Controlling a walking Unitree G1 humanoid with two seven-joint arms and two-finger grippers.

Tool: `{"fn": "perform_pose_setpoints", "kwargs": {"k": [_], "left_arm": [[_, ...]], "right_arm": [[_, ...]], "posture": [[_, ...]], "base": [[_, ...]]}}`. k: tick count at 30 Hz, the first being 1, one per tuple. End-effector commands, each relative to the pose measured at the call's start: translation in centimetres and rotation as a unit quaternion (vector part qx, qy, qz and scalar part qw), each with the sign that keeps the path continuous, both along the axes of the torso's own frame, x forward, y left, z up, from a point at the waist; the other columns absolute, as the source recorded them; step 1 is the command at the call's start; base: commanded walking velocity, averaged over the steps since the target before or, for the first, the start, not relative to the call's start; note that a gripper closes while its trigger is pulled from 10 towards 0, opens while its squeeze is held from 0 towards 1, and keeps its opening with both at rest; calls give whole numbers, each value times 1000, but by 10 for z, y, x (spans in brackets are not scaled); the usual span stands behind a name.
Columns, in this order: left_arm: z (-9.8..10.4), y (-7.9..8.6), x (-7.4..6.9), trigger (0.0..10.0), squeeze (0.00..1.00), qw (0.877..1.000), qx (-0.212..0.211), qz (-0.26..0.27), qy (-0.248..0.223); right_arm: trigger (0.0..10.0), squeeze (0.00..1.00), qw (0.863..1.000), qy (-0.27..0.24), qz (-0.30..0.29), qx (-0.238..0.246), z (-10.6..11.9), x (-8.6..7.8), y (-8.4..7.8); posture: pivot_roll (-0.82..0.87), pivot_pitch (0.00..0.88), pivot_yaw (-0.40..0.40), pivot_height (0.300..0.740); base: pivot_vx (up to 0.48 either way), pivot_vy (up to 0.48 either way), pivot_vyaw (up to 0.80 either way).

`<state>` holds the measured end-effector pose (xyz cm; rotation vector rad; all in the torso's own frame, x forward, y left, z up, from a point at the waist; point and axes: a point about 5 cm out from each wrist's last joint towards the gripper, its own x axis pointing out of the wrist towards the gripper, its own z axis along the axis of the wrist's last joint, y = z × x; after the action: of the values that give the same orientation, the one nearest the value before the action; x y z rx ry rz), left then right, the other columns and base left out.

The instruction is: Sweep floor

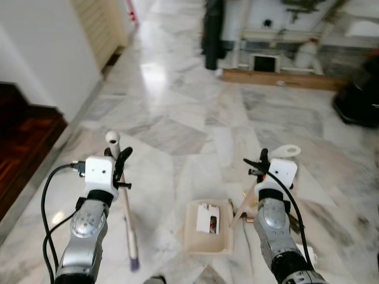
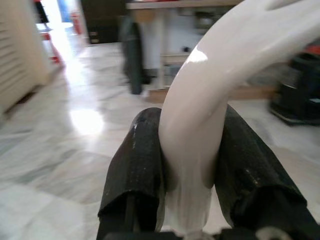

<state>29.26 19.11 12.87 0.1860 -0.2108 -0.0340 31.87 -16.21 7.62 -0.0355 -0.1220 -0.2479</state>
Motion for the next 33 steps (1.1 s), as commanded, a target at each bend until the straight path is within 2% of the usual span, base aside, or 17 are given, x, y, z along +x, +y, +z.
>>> {"fn": "perform_pose_setpoints", "kwargs": {"k": [1, 22, 26, 33], "left_arm": [[4, -1, 0, 10000, 0, 1000, 0, -1, -13], [0, -5, 0, 10000, 0, 1000, -18, 3, -10], [-3, -1, 0, 10000, 0, 999, -31, 13, -5], [-1, 2, 0, 10000, 0, 999, -31, 19, -7]], "right_arm": [[10000, 0, 1000, -29, 6, 2, 13, 5, 3], [10000, 0, 1000, -24, 6, 4, 14, 4, 1], [10000, 0, 1000, -25, 4, 3, 15, 5, -1], [10000, 0, 1000, -23, 3, 4, 14, 5, -3]], "posture": [[143, 79, 27, 740], [139, 91, 22, 740], [131, 97, 22, 740], [133, 101, 20, 740]], "base": [[0, 0, 794], [0, 0, 798], [0, 0, 800], [0, 0, 800]]}}
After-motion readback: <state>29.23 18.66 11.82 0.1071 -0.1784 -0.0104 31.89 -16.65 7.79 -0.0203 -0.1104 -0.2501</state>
